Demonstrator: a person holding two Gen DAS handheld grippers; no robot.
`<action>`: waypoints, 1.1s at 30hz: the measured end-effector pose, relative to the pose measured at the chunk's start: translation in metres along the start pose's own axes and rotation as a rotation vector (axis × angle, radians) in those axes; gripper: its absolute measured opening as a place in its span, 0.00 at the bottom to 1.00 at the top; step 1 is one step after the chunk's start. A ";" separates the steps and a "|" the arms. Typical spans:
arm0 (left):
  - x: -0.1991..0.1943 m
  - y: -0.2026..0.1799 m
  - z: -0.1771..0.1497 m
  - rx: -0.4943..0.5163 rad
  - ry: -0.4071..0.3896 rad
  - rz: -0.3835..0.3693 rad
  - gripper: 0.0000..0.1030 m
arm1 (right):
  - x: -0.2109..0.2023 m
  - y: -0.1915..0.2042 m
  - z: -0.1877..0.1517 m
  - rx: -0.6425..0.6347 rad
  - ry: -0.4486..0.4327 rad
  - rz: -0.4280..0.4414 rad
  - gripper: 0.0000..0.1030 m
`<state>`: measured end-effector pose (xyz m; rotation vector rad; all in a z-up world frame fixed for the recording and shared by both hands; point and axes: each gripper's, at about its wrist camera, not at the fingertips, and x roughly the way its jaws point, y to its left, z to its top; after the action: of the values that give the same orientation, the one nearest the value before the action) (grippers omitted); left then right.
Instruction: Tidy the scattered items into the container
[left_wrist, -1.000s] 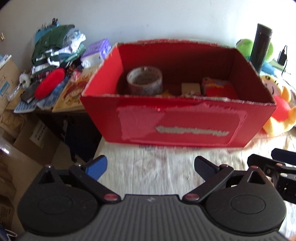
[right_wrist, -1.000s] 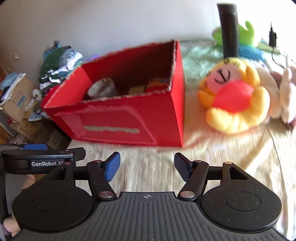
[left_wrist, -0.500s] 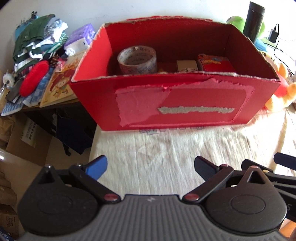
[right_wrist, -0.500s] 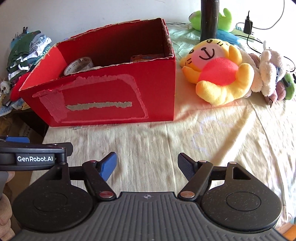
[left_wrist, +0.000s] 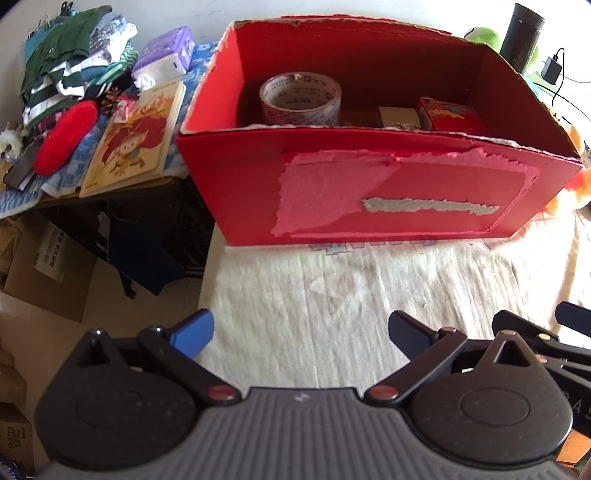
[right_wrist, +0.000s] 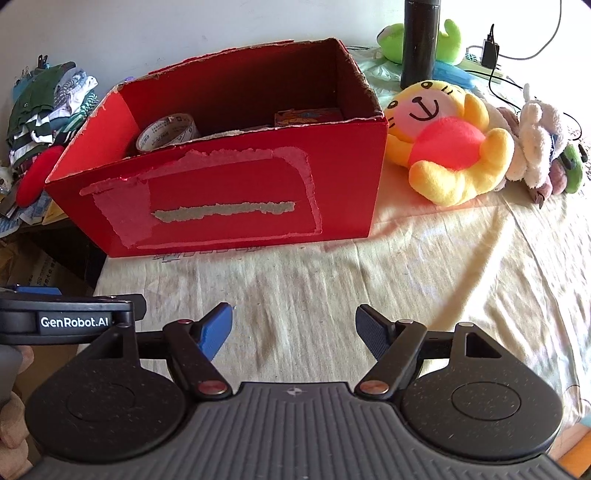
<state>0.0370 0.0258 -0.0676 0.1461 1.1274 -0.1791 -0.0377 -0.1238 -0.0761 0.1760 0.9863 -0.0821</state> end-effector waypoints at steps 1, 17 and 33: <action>0.000 0.002 0.000 -0.002 -0.003 0.000 0.98 | 0.001 0.002 0.000 0.004 0.003 0.006 0.74; -0.014 0.014 0.018 -0.040 -0.065 0.043 0.98 | -0.007 0.011 0.025 -0.049 -0.016 0.056 0.74; -0.036 0.000 0.054 -0.031 -0.105 0.048 0.99 | -0.031 -0.004 0.057 -0.027 -0.063 0.088 0.75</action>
<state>0.0701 0.0171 -0.0122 0.1347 1.0209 -0.1255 -0.0083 -0.1383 -0.0196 0.1914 0.9157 0.0064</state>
